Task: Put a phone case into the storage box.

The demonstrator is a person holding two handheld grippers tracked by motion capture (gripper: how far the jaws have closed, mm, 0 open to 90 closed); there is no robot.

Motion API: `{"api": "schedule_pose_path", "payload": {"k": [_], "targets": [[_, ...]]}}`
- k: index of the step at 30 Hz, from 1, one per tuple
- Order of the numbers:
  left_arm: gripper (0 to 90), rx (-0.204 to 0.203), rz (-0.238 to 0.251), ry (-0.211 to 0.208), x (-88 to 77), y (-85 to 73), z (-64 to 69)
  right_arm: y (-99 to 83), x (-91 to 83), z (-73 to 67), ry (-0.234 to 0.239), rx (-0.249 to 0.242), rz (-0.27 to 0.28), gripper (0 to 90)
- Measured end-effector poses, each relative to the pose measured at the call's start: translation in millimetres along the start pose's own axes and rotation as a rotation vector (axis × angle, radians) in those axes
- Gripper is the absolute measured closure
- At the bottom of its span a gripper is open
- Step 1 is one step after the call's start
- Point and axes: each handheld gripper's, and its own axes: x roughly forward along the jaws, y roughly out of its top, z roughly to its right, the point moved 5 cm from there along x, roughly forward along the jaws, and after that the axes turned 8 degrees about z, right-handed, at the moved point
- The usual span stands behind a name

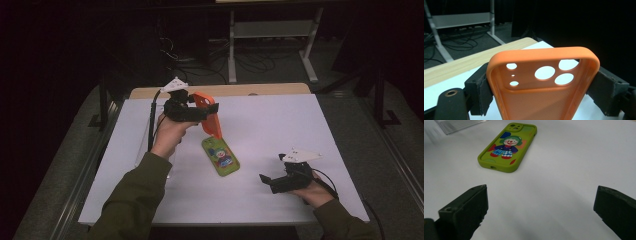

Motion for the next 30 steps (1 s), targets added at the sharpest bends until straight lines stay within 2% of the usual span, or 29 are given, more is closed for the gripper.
{"api": "schedule_pose_path", "payload": {"k": [3, 6, 12, 25, 30], "targets": [[16.7, 0.003, 0.008, 0.013, -4.6, 4.6, -5.0, -4.9, 2.1, -3.2, 0.021, 0.002, -0.02, 0.0], [16.7, 0.003, 0.024, 0.034, -8.8, 9.2, -10.9, -6.4, 3.9, -5.6, 0.023, -0.015, -0.029, 0.0], [16.7, 0.003, 0.04, 0.079, -16.4, 17.5, -25.3, -6.4, 3.4, -6.1, 0.021, -0.018, -0.032, 0.0], [16.7, 0.012, 0.052, 0.212, -30.4, 24.2, -61.1, -6.9, 5.4, -6.4, 0.026, -0.03, -0.038, 0.0], [16.6, 0.028, 0.054, 0.281, -32.5, 22.3, -75.9, -6.6, 4.9, -6.3, 0.022, -0.023, -0.037, 0.0]]}}
